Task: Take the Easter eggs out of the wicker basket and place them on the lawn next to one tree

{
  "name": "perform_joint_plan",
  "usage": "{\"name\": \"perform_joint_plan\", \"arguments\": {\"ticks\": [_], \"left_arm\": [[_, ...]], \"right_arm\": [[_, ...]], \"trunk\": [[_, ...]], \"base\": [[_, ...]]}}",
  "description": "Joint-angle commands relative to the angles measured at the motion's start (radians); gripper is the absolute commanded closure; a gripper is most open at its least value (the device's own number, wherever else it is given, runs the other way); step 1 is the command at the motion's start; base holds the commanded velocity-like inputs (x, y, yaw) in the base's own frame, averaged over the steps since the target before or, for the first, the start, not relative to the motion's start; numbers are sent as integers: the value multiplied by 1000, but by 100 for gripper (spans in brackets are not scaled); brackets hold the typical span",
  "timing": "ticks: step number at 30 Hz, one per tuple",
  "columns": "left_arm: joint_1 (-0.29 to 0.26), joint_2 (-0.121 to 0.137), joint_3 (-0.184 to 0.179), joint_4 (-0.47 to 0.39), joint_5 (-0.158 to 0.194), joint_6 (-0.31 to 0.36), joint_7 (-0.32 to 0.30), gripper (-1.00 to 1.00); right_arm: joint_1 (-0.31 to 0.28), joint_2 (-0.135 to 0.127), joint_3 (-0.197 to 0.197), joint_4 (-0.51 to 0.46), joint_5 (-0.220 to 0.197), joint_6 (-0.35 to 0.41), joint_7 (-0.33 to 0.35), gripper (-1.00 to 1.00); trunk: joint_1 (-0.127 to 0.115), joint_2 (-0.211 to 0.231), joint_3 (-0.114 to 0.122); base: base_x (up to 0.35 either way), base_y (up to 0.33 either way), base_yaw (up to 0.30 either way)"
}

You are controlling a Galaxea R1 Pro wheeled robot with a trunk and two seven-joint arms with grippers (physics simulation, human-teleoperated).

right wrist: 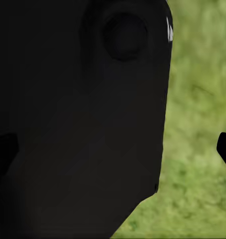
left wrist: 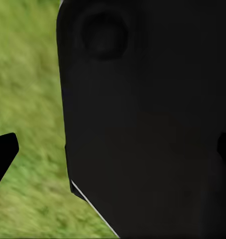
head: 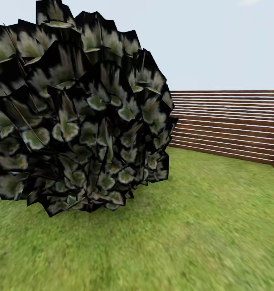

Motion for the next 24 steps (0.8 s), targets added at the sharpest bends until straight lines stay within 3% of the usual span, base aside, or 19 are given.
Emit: {"name": "perform_joint_plan", "arguments": {"ticks": [1, 3, 7, 9, 21, 22, 24], "left_arm": [[1, -6, 4, -6, 6, -6, 6, -100], [1, -17, 4, -17, 15, -17, 10, -100], [2, -39, 6, -20, 0, 6, -7, -100], [2, -50, 6, -21, 0, 8, -7, -100], [2, -27, 10, -20, 13, 8, 2, -100], [2, -24, 10, -20, 13, 7, 0, -100], [2, -23, 10, -21, 13, 7, -1, -100]], "right_arm": [[-6, 6, 1, -6, 6, -6, 2, -100], [-17, 17, 1, -15, 6, -17, -1, -100], [-26, 39, 1, -8, -1, 6, -3, -100], [-26, 40, -2, -8, -3, 7, -4, -100], [-27, 43, -8, -7, -12, -43, -6, -100], [-27, 43, -8, -7, -12, -180, -6, -100], [-27, 43, -8, -8, -12, -198, -5, -100]], "trunk": [[0, 0, 0], [-8, 14, 6], [-23, 42, 18], [-31, 56, 25], [-77, 140, 64], [-80, 147, 68], [-88, 161, 74]], "base": [[0, 0, 0], [0, 0, 0], [0, 0, 0], [0, 0, 7], [0, 0, 233], [0, 0, 249], [0, 0, 249]]}}
